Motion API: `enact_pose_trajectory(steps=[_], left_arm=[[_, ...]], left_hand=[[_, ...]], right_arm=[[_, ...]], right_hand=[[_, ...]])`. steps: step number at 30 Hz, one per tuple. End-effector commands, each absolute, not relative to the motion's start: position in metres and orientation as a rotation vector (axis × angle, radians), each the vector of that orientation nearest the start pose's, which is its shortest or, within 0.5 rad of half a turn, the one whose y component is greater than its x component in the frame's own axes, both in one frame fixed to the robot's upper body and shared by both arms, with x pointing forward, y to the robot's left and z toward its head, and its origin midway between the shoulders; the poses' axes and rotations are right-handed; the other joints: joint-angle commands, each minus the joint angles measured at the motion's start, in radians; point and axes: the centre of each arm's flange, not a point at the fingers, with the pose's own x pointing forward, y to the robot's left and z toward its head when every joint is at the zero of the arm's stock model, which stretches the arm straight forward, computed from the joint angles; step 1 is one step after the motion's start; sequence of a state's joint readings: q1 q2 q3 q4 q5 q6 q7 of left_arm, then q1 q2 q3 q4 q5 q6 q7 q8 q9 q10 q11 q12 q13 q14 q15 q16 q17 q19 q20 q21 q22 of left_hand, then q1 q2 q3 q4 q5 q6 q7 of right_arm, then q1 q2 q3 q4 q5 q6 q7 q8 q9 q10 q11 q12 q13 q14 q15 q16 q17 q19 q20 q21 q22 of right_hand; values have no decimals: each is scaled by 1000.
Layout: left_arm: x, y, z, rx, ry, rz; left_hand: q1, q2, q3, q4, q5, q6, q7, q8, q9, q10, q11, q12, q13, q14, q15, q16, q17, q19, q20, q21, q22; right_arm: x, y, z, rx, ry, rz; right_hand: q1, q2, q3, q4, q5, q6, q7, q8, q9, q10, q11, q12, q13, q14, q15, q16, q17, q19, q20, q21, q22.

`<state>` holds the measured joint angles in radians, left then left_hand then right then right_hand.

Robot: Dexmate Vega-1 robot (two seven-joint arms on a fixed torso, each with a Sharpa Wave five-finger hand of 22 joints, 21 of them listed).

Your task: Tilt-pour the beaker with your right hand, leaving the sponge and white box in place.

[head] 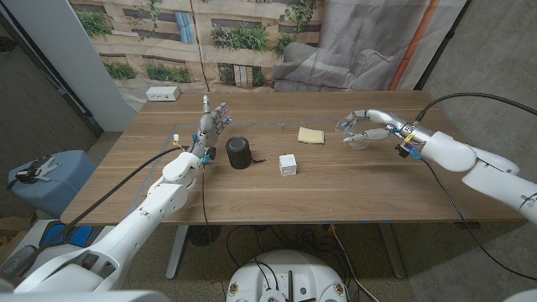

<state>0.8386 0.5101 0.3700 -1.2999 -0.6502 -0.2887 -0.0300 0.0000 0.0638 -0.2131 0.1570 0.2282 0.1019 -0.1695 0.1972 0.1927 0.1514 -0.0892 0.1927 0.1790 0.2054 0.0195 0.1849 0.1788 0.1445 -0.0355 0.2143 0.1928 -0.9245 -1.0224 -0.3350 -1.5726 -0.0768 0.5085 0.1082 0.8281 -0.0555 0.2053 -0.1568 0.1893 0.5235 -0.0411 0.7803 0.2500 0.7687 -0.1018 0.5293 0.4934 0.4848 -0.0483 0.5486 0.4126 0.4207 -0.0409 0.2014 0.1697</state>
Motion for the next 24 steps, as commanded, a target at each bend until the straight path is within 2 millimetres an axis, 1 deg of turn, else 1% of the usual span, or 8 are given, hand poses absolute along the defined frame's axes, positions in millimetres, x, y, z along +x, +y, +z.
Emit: enact_pose_trajectory(steps=[1, 11, 24], left_arm=[[653, 290, -27, -41, -593, -206], [653, 290, -27, -41, -593, -207], [653, 290, -27, -41, -593, -206]], left_hand=[[1, 25, -8, 0, 4, 1, -9, 4, 4, 10, 0, 6, 3, 6, 1, 5, 6, 6, -10, 7, 3], [1, 25, -8, 0, 4, 0, -10, 4, 4, 11, 1, 6, 3, 5, 1, 4, 6, 6, -10, 7, 3], [1, 25, -8, 0, 4, 1, -9, 4, 4, 9, 0, 6, 3, 5, 0, 4, 6, 6, -10, 7, 3]], right_arm=[[551, -335, 45, -1307, -730, 384], [555, -334, 54, -1425, -690, 407], [555, -329, 67, -1653, -633, 433]], right_hand=[[72, 142, 25, 15, -2, 134, -126, 8, 3, 112, -106, 5, 5, 14, -156, -4, -1, 9, 2, 7, 3], [69, 147, 27, 15, -2, 135, -130, 10, 1, 114, -107, 6, 9, 18, -153, -6, -1, 11, 2, 6, 4], [73, 151, 31, 11, -1, 134, -131, 12, -2, 113, -107, 6, 15, 21, -156, -11, -2, 18, -3, 7, 4]])
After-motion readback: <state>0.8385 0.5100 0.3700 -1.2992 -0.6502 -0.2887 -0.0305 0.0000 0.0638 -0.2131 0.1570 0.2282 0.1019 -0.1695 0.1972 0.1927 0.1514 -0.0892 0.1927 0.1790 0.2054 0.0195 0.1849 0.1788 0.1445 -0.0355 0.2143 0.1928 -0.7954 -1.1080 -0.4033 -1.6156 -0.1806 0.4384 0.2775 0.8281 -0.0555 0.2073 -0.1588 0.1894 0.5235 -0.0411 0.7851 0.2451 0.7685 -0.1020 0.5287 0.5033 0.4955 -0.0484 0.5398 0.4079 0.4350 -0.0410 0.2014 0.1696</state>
